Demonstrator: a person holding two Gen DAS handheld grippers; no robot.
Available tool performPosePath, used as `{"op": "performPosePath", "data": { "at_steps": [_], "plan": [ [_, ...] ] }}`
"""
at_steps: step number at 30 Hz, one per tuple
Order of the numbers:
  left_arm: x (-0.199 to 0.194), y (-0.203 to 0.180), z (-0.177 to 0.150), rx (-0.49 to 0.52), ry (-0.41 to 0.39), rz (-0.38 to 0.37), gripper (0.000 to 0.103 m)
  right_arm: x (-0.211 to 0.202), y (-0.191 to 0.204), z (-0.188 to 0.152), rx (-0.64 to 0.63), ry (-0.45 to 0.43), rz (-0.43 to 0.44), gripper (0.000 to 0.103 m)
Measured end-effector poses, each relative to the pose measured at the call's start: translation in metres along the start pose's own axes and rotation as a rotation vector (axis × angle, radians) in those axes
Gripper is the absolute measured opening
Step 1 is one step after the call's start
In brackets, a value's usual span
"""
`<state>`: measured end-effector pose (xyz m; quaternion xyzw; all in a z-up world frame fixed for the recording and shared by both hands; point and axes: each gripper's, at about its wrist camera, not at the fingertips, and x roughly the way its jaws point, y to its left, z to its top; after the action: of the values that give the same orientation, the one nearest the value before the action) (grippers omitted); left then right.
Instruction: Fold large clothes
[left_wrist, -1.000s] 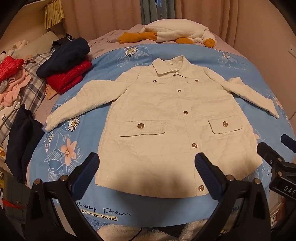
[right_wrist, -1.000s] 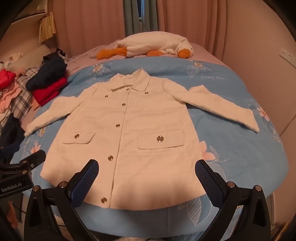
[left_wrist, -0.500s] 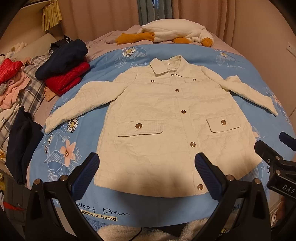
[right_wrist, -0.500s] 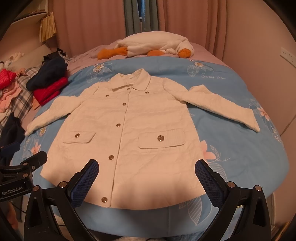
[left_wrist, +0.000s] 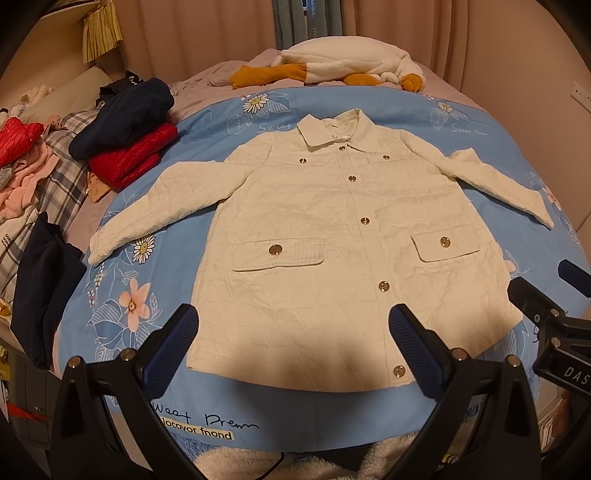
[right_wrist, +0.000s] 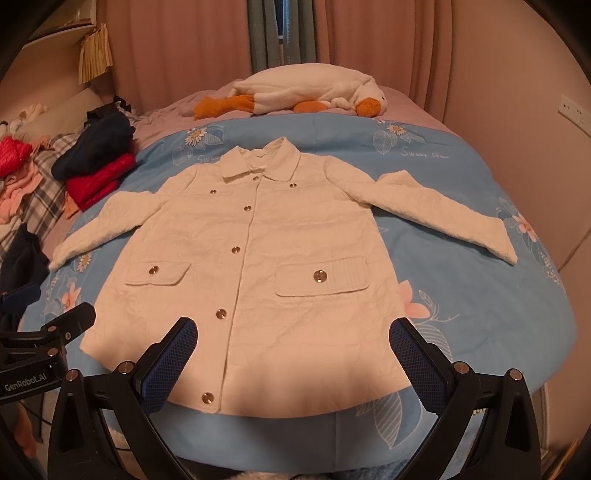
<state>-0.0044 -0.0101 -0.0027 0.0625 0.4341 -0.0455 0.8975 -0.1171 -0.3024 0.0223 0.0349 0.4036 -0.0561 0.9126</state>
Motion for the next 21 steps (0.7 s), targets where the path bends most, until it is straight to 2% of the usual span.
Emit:
{"op": "performPosePath", "data": {
  "at_steps": [21],
  "plan": [
    [0.0008, 0.0009, -0.003, 0.007, 0.004, -0.004, 0.103, -0.0006, 0.0013, 0.0007, -0.002, -0.003, -0.005, 0.103]
  ]
}}
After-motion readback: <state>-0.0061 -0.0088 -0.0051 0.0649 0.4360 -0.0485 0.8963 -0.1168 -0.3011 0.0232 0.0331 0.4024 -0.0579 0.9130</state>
